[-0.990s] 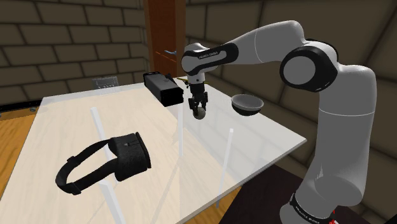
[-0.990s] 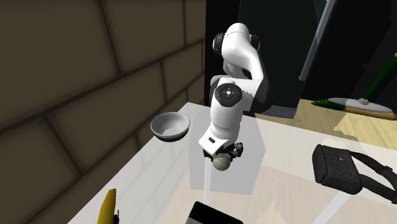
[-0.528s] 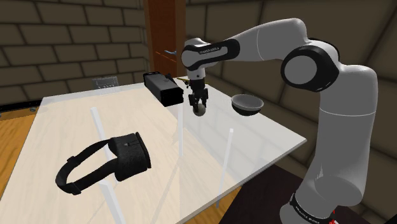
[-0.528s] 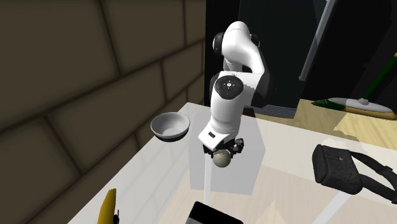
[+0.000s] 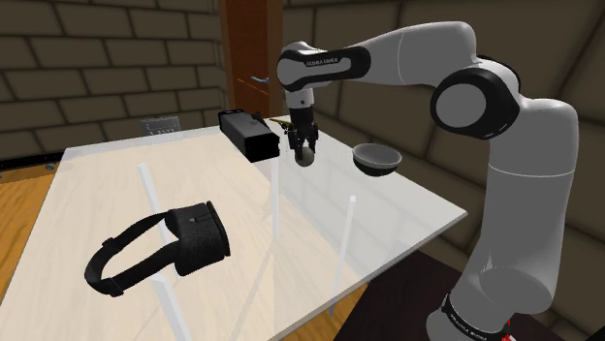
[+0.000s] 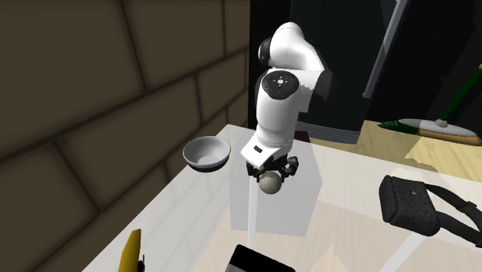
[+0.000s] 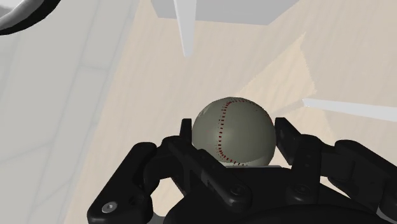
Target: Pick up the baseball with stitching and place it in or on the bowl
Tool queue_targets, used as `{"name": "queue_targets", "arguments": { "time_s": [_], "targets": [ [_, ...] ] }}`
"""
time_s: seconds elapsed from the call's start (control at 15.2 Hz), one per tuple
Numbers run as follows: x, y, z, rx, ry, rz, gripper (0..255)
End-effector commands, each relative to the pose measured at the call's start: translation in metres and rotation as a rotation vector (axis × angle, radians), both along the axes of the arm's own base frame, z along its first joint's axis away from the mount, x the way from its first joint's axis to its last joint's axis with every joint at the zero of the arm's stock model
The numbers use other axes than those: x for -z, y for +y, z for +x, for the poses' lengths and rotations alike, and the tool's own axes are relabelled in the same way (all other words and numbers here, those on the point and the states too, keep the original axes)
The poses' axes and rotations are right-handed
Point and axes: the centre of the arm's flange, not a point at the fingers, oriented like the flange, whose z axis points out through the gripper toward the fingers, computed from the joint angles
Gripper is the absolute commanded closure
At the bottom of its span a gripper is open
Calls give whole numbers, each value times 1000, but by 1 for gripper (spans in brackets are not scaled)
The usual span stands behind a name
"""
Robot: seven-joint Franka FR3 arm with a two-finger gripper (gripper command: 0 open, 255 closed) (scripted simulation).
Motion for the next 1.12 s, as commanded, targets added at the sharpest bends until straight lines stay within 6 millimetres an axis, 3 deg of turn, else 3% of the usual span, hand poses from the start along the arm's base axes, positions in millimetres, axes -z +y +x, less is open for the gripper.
{"name": "queue_targets", "arguments": {
  "time_s": [0.0, 0.99, 1.06],
  "targets": [
    [-10, 0, 1, 0, 0, 0, 255],
    [-89, 0, 1, 0, 0, 0, 255],
    [-89, -11, -6, 0, 0, 0, 255]
  ]
}}
